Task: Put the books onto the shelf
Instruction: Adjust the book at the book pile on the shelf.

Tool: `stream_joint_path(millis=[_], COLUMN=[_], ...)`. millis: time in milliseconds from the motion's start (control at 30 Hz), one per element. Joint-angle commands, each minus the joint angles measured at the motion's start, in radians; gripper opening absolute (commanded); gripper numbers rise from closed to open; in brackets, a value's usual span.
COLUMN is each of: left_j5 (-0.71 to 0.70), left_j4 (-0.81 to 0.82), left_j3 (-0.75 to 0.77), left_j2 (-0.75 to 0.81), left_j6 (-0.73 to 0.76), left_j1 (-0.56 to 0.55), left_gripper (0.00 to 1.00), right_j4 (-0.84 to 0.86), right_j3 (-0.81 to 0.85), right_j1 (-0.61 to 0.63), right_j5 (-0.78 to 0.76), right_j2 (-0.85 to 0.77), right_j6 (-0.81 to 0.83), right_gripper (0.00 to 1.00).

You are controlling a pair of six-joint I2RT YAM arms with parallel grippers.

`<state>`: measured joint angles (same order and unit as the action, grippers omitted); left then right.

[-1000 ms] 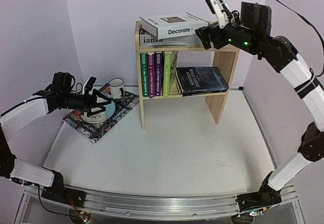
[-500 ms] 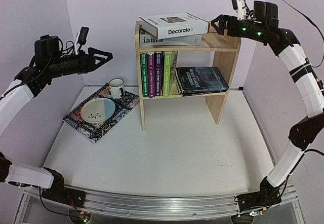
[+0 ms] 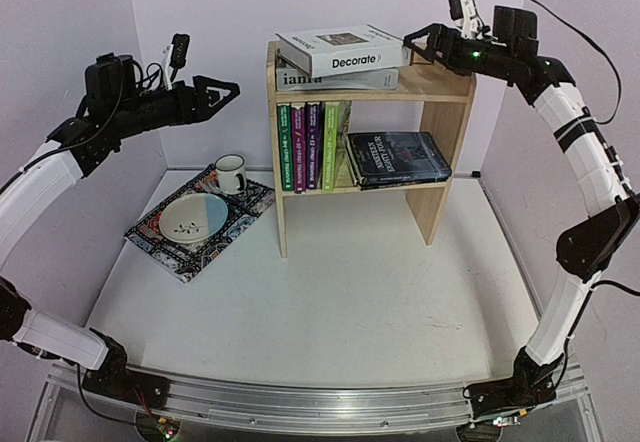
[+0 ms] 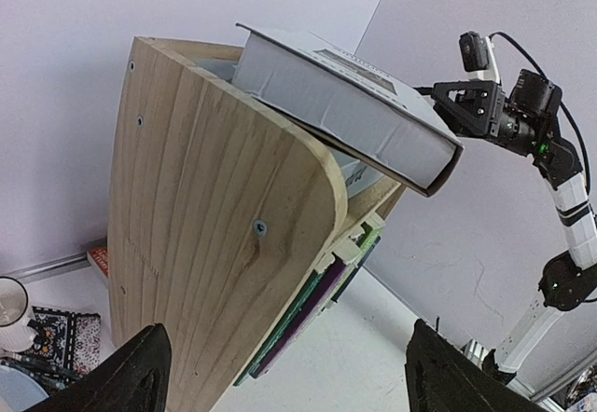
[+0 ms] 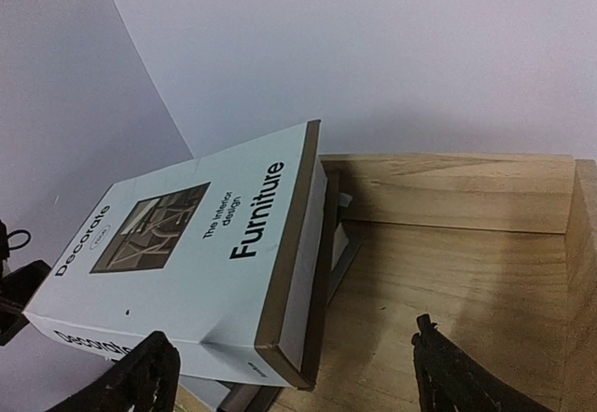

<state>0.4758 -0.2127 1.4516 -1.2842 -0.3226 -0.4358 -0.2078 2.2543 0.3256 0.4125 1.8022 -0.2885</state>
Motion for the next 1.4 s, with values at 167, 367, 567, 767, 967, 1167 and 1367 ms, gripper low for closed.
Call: stream_joint_path(millis=[167, 367, 567, 767, 967, 1167, 1367], left_j5=[-0.029, -0.031, -0.028, -0.026, -0.023, -0.026, -0.029], left_j4=[0.083, 0.089, 0.092, 0.095, 0.096, 0.097, 0.096], left_j3=[0.063, 0.045, 0.035, 0.032, 0.032, 0.024, 0.023], left_j2=[-0.007, 0.0, 0.005, 0.005, 0.005, 0.01, 0.013], left_j6=[0.029, 0.029, 0.025, 0.022, 0.02, 0.023, 0.03], left_j1=[-0.008, -0.008, -0.007, -0.007, -0.007, -0.007, -0.008], left_gripper=[0.88, 0.88, 0.88, 0.89, 0.89, 0.89, 0.89], right_j4=[0.149, 0.162, 0.177, 0.195, 0.161, 0.108, 0.061], right_j3=[-0.017, -0.071, -0.17, -0.242, -0.247, -0.211, -0.166], right_j1=[0.004, 0.034, 0.045, 0.084, 0.145, 0.191, 0.225], right_j5=[0.163, 0.171, 0.145, 0.095, 0.024, -0.072, -0.156], right_j2=[0.002, -0.028, -0.098, -0.153, -0.163, -0.144, -0.115], right_j6=[-0.102, -0.096, -0.072, -0.038, 0.033, 0.085, 0.132], right_gripper=[0.79, 0.76, 0.75, 0.75, 0.74, 0.74, 0.72])
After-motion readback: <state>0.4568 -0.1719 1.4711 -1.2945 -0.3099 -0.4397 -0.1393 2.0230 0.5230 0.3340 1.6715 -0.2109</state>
